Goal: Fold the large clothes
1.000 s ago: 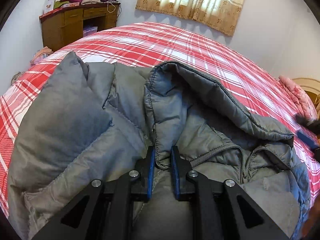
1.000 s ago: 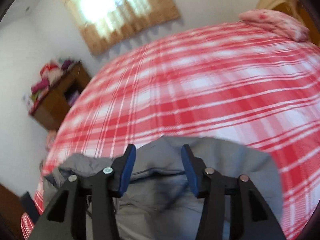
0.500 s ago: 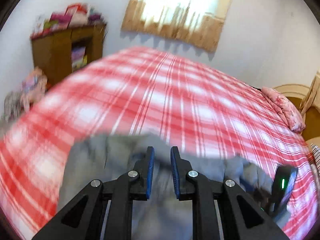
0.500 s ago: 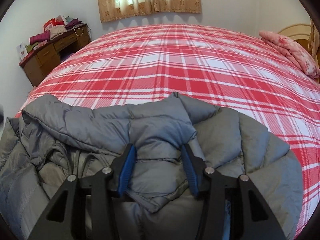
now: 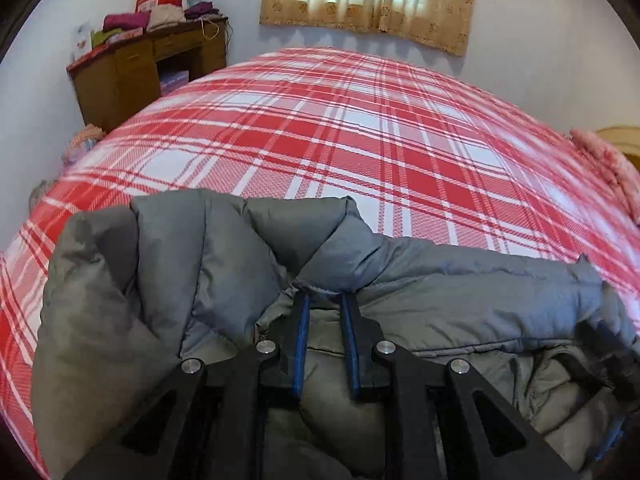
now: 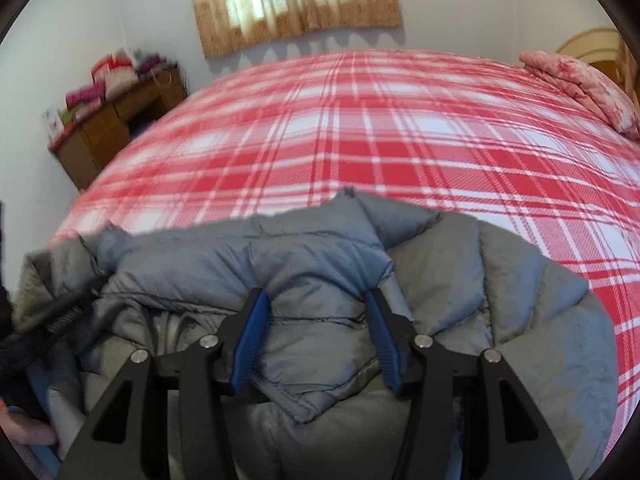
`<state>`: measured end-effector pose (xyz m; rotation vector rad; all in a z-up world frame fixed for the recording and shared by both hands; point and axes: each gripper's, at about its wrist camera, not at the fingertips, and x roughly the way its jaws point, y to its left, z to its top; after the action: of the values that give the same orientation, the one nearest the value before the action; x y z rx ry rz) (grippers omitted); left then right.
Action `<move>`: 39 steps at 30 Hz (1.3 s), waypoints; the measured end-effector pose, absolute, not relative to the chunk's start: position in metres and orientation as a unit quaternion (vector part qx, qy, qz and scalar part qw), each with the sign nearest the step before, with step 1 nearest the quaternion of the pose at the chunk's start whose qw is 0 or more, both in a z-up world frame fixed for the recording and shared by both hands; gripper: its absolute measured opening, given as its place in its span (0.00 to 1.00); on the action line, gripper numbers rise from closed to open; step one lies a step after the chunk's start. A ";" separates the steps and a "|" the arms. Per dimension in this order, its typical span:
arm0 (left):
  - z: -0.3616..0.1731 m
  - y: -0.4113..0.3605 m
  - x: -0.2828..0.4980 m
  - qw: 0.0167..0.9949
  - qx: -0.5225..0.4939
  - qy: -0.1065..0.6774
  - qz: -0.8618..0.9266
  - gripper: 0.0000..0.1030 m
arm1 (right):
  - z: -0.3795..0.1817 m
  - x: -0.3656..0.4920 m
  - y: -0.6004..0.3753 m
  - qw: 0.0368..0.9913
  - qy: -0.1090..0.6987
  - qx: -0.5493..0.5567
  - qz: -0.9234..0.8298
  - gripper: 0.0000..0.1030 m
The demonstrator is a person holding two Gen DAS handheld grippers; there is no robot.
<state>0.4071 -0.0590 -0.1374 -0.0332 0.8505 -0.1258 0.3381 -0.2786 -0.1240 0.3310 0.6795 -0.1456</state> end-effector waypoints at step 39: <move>0.000 0.079 0.166 0.921 -0.057 0.316 -0.220 0.46 | -0.020 0.057 -0.305 0.955 0.225 0.173 -0.090 0.75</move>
<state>0.1656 0.0793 0.0002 -0.1177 0.6487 -0.4519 0.0566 -0.3051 -0.0198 0.3512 0.4577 -0.1828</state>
